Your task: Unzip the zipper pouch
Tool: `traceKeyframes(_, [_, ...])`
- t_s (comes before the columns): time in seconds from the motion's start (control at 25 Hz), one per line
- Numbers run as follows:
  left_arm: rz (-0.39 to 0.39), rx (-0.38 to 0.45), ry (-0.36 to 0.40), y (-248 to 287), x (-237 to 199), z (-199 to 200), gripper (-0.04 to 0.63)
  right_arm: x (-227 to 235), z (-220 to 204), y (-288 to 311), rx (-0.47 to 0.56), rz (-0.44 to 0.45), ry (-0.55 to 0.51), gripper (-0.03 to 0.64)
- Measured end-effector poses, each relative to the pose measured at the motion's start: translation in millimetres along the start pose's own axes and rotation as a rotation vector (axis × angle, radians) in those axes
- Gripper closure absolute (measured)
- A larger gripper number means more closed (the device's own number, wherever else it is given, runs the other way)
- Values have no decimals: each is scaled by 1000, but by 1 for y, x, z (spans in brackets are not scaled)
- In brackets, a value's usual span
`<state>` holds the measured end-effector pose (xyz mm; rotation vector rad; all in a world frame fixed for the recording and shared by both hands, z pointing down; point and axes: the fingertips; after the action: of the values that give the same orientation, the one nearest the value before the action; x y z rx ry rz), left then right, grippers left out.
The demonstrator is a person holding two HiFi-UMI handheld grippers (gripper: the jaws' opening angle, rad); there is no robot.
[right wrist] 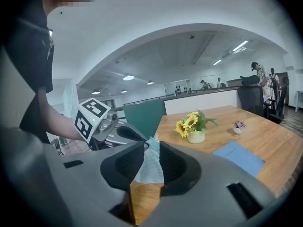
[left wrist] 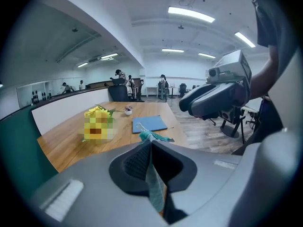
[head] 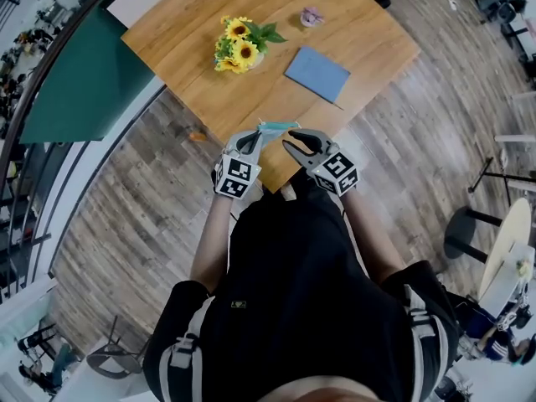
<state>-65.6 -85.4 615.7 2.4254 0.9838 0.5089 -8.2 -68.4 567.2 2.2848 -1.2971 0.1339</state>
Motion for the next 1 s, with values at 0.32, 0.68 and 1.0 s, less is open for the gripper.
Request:
traceKeyframes(0.32, [20,4,89,-1,9,18,589,0,15,9,23,-1,-36,534])
traceKeyframes(0.68, [3,6,185,1,22,33,589,5,26,18,-5,-19,-36,531])
traceKeyframes(1.0, [-13,15,239,3,31,42,589,14,28,26,-37,-54,-16,541])
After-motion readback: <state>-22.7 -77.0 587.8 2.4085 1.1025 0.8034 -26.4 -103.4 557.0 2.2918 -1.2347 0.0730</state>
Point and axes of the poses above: the fingertips, and each gripper's own axes: y forward along the fingers, x to its right, z out of its top, and after that the axes turned 8 degrees about y, right-handed
